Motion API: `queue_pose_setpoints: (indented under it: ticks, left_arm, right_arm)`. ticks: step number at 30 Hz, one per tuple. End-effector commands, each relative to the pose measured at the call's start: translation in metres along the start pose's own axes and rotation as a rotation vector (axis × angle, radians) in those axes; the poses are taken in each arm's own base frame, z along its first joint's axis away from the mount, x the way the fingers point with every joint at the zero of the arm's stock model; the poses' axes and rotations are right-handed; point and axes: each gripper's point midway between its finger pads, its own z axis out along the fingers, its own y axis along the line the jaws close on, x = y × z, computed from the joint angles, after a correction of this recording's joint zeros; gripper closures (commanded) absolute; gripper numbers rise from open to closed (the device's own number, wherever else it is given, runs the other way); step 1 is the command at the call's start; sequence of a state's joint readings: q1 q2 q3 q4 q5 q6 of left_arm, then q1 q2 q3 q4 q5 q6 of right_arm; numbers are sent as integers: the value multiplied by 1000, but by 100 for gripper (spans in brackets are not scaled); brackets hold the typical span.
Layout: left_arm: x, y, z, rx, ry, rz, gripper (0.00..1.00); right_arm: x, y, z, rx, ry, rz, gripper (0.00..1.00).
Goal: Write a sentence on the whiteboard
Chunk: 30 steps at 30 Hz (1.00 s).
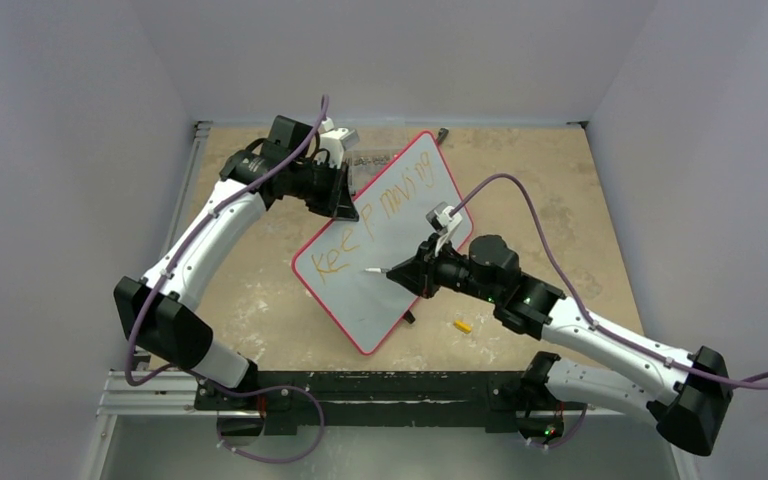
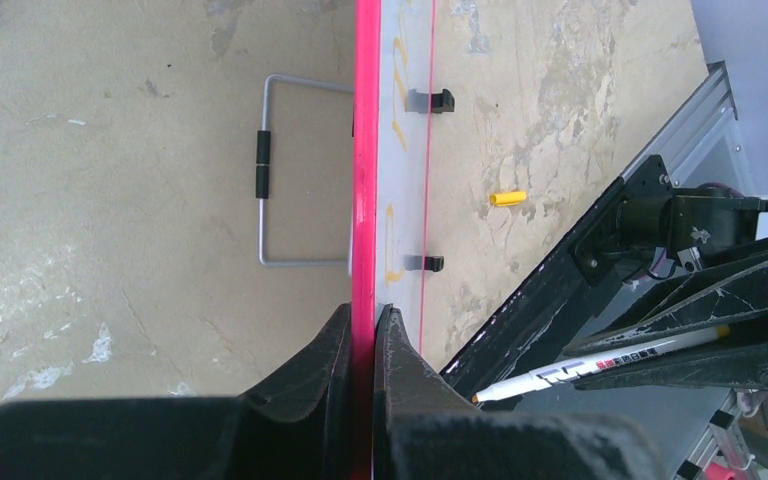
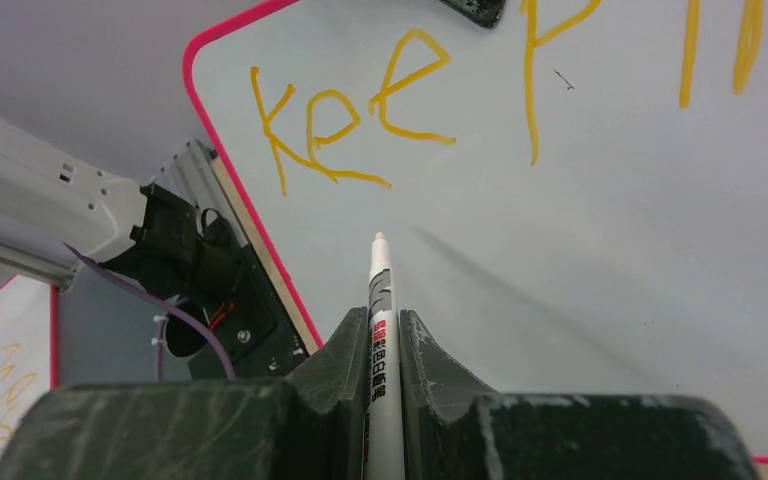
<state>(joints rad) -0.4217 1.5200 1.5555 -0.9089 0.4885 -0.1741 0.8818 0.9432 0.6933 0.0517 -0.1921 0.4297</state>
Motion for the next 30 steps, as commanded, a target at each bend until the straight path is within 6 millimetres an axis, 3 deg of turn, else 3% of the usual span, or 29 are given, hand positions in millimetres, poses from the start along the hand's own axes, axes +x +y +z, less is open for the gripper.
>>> queue_pose_setpoints:
  ticks: [1,7,12,16,22,30]
  left_arm:
    - [-6,27,-13,-176,-45,28,100]
    - [6,31,-13,-191,-32,16,100]
    - [5,33,-8,-190,-43,24,100]
    - [3,33,-9,-188,-50,44,100]
    - [-1,31,-12,-185,-69,59,100]
    - [-2,30,-15,-179,-76,75,100]
  right_arm:
    - [-25,3,0,32,-94,-20,100]
    - [-35,-7,-15,116,-125,-33,100]
    - [-57,-37,-41,340,-186,-37,100]
    - [-61,-46,-53,406,-195,-35,100]
    - [-51,-47,-49,396,-155,-66,100]
    - [-43,-23,-29,230,-75,-159,100]
